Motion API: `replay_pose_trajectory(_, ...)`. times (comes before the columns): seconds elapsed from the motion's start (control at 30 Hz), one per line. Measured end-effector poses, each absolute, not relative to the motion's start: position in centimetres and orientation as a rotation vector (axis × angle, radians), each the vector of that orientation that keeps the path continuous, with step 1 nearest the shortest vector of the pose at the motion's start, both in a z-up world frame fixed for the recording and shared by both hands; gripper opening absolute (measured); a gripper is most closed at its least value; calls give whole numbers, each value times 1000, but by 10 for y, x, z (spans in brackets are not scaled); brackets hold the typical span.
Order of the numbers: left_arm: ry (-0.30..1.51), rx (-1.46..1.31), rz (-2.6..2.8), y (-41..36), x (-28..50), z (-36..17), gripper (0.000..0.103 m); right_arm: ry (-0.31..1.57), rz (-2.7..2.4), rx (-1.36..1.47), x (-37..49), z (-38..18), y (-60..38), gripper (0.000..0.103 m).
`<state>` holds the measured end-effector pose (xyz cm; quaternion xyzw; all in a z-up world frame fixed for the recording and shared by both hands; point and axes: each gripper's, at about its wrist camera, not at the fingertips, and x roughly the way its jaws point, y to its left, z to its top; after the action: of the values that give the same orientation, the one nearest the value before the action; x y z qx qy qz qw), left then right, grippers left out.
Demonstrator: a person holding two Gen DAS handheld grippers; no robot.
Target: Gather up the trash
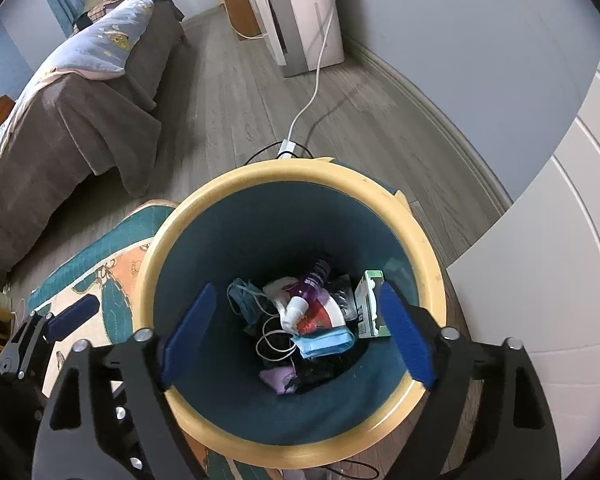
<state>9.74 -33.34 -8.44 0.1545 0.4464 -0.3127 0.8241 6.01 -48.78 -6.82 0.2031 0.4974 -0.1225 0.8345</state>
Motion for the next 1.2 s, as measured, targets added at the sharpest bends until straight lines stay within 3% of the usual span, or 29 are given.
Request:
replay_pose_trajectory(0.1, 958, 318, -661, -331, 98, -87, 93, 1055, -260, 422, 57, -65, -487, 93)
replay_pose_trajectory(0.3, 925, 317, -663, -313, 78, -59, 94, 1043, -257, 346, 47, -43, -480, 97)
replay_pose_trajectory(0.77, 794, 293, -596, -251, -1, 46, 98, 957, -339, 274, -53, 23, -445, 97)
replay_pose_trajectory(1.2, 764, 290, -533, -240, -14, 35, 98, 795, -421, 89, -105, 59, -405, 97)
